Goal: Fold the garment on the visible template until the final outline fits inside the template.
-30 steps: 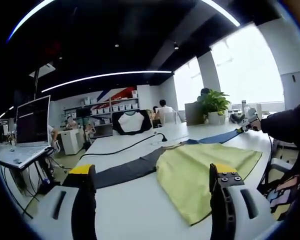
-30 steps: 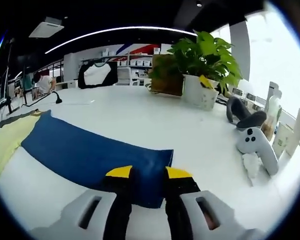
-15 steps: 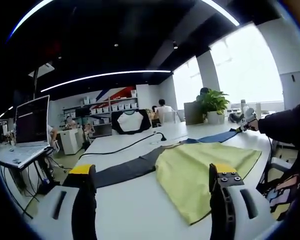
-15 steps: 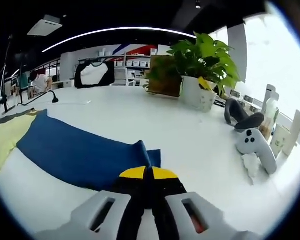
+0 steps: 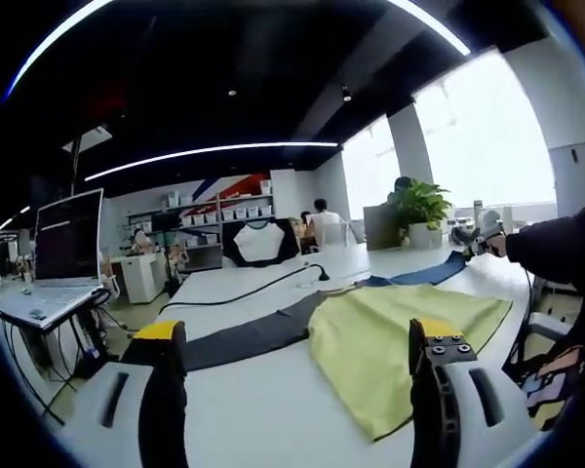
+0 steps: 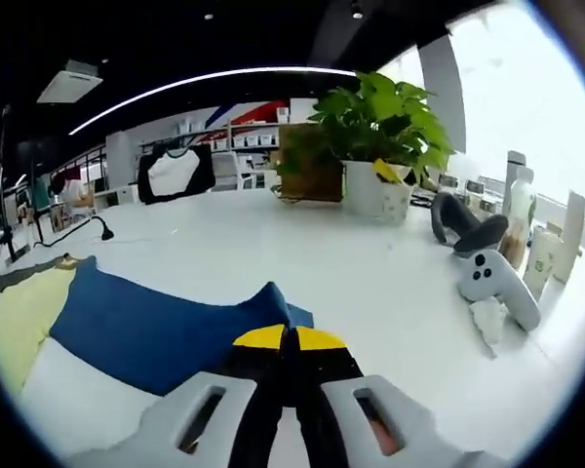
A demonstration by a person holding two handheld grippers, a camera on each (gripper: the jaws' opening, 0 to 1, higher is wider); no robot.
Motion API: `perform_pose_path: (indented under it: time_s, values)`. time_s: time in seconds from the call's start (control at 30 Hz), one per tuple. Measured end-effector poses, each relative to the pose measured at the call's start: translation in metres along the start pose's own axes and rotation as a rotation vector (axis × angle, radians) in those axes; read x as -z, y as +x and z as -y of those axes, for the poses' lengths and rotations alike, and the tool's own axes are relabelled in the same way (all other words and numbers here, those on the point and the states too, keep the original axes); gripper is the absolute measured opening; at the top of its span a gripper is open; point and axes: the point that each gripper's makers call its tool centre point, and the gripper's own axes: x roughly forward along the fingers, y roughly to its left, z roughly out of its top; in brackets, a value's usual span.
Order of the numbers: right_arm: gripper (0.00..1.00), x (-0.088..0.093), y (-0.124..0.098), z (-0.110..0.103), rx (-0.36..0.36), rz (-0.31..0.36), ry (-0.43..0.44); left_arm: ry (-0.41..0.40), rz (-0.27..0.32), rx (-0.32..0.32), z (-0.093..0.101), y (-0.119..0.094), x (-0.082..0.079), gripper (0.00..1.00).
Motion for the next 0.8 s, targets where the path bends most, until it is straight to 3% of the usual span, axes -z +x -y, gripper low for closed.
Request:
perform_pose_path:
  time_s: [0.2, 0.5, 0.6, 0.8]
  values:
    - [0.00, -0.032, -0.008, -0.020, -0.026, 0.037, 0.018, 0.036, 0.017, -0.008, 0.000, 0.000, -0.003, 1.00]
    - [0.00, -0.074, -0.022, -0.057, -0.094, 0.105, 0.043, 0.020, 0.025, -0.003, -0.001, -0.001, -0.005, 1.00]
    - [0.00, -0.091, -0.031, -0.075, -0.114, 0.138, 0.032, 0.024, 0.106, -0.022, -0.004, -0.001, -0.017, 1.00]
    - [0.00, -0.122, -0.043, -0.105, -0.149, 0.187, 0.024, 0.013, 0.062, -0.010, 0.000, 0.001, -0.009, 1.00]
